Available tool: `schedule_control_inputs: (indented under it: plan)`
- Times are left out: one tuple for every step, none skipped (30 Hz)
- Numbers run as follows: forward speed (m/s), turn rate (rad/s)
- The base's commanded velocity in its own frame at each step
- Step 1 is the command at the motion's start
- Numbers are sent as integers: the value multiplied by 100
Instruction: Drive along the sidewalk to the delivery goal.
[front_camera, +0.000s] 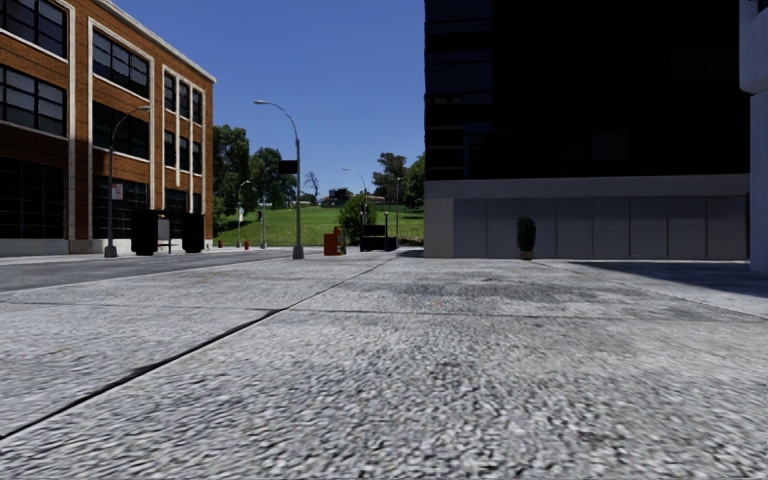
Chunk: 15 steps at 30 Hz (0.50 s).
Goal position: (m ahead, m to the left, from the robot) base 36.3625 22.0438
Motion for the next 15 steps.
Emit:
schedule_control_inputs:
  plan:
    - [200, -8]
    - [200, -8]
    - [200, -11]
    - [200, -13]
    - [200, -17]
    - [200, -17]
    - [200, -19]
    - [200, -18]
    - [200, 0]
    - [200, 0]
    - [200, 0]
    - [200, 0]
    - [200, 0]
    - [200, 0]
    - [200, 0]
